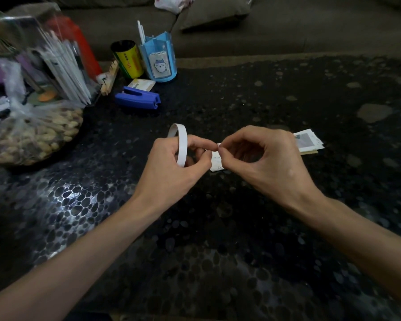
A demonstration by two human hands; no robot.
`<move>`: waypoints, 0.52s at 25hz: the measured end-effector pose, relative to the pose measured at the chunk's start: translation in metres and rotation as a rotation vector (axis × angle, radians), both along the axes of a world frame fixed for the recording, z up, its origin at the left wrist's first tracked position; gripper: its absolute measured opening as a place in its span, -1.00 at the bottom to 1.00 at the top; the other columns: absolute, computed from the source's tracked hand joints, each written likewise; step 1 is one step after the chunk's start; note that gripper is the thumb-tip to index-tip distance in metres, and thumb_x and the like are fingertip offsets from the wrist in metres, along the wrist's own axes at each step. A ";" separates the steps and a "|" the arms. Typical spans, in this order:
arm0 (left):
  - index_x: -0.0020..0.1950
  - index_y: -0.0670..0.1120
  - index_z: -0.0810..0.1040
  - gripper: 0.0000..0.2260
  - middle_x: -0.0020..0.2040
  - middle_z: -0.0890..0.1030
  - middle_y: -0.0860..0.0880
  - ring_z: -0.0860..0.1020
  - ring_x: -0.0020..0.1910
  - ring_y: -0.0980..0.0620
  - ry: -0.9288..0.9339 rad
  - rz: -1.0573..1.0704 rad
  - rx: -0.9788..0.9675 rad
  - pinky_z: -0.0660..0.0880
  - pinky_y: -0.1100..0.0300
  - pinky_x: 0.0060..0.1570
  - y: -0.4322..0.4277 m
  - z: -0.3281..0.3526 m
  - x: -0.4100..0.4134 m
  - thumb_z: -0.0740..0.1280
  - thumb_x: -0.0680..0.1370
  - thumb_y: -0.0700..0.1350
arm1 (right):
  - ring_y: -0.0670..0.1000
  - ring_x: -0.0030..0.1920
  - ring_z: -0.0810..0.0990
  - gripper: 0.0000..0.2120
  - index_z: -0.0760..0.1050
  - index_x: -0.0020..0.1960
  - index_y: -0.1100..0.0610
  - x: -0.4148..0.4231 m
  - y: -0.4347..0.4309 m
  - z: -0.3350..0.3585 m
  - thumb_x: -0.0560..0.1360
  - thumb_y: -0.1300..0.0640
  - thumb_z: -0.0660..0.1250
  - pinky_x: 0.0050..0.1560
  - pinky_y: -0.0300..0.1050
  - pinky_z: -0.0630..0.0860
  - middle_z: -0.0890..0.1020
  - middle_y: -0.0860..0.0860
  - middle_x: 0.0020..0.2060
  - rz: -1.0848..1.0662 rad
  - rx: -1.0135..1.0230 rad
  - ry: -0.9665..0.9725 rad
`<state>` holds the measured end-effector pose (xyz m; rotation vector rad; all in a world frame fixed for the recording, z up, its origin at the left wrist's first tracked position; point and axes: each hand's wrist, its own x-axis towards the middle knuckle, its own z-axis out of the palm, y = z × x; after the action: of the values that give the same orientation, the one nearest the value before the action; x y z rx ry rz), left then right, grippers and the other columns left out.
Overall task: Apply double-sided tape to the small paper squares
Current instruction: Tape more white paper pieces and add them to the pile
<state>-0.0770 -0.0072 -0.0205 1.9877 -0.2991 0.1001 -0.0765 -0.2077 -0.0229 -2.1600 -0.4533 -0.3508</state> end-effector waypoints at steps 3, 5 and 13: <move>0.06 -0.04 0.74 -0.87 -0.23 0.67 0.00 0.62 -0.28 -0.14 0.002 -0.001 -0.007 0.63 0.02 -0.21 0.001 -0.001 0.001 0.47 0.56 -0.21 | -0.10 -0.16 0.69 -0.92 0.72 0.02 0.04 0.000 -0.001 0.000 0.53 0.11 0.52 -0.14 -0.15 0.62 0.70 -0.14 -0.19 0.008 0.007 0.004; 0.05 -0.04 0.74 -0.87 -0.25 0.67 0.00 0.62 -0.30 -0.10 0.009 -0.001 -0.014 0.60 0.13 -0.22 0.001 -0.001 0.001 0.47 0.55 -0.22 | -0.09 -0.15 0.69 -0.92 0.72 0.02 0.04 0.001 -0.001 0.000 0.53 0.12 0.52 -0.15 -0.16 0.62 0.70 -0.15 -0.19 0.013 0.009 0.000; 0.05 -0.04 0.74 -0.88 -0.23 0.67 -0.08 0.62 -0.23 -0.26 0.035 -0.018 -0.036 0.62 -0.20 -0.13 -0.001 0.003 -0.001 0.48 0.56 -0.21 | -0.07 -0.17 0.69 -0.93 0.70 0.00 0.03 0.002 -0.002 -0.001 0.53 0.08 0.54 -0.16 -0.08 0.64 0.69 -0.13 -0.18 0.023 0.006 -0.016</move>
<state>-0.0782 -0.0079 -0.0172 1.9489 -0.2912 0.0590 -0.0749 -0.2099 -0.0241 -2.1455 -0.4849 -0.3570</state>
